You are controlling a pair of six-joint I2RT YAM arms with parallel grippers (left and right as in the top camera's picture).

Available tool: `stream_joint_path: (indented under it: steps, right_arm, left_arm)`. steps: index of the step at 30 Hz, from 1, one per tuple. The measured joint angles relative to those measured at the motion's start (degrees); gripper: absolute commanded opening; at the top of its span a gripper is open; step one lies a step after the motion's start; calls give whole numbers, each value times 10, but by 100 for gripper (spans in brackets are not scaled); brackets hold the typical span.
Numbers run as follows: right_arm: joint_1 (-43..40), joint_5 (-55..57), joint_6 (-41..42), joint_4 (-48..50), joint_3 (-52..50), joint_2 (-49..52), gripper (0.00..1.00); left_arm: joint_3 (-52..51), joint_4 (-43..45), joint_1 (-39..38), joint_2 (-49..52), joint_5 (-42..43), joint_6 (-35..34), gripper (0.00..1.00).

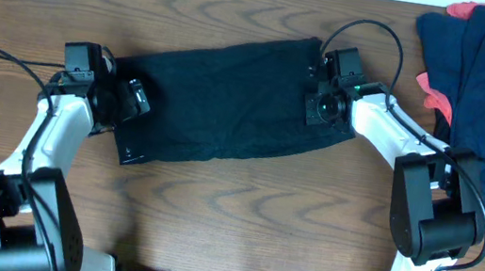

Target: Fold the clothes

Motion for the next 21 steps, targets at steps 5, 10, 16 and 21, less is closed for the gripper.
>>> stream_joint_path:
  steps: [5,10,16,21]
  right_arm:
    - [-7,26,38,-40,0,1,1]
    - [-33,32,55,-97,5,1,1]
    - [-83,32,60,-152,9,-1,1]
    - [-118,24,64,-203,10,-2,1]
  left_arm:
    - [5,0,0,-19,0,0,98]
    - [6,-2,0,-19,0,0,98]
    - [6,-5,0,-19,0,0,98]
    - [6,-19,0,-19,0,0,98]
